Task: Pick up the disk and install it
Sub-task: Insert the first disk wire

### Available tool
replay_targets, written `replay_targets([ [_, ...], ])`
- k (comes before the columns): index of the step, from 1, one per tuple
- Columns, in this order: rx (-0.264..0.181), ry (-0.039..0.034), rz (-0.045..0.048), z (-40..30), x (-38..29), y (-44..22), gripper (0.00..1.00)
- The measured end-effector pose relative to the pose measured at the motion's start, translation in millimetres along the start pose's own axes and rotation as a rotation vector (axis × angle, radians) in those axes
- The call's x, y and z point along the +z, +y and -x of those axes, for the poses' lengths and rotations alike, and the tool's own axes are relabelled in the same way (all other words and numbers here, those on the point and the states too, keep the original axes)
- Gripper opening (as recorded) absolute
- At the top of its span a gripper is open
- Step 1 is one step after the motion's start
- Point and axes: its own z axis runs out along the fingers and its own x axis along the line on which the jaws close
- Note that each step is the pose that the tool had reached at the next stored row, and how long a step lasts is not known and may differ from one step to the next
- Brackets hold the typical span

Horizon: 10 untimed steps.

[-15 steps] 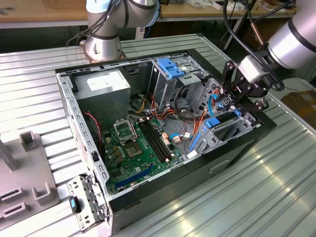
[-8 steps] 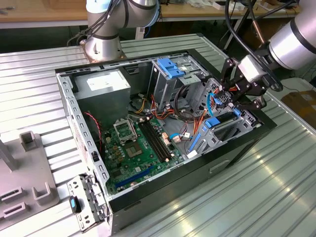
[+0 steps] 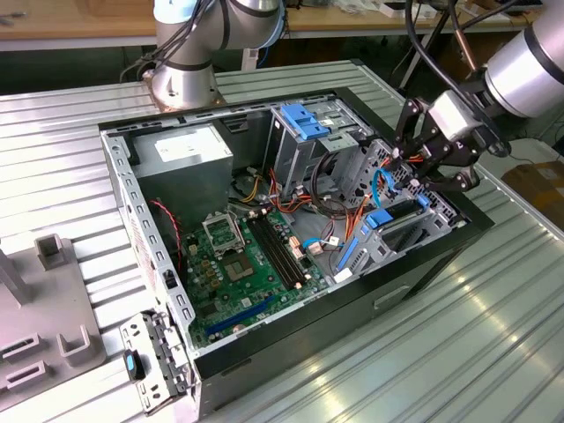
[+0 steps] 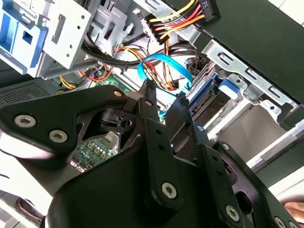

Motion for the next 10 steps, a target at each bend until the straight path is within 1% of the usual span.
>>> replay_targets([
  [7, 0.0, 0.0018, 0.0001, -8.1, -2.7, 0.4, 0.35],
  [8, 0.0, 0.0048, 0.0002, -9.7, -3.0, 0.5, 0.35],
  [10, 0.001, 0.009, 0.0009, -10.0, -2.3, 0.5, 0.35],
])
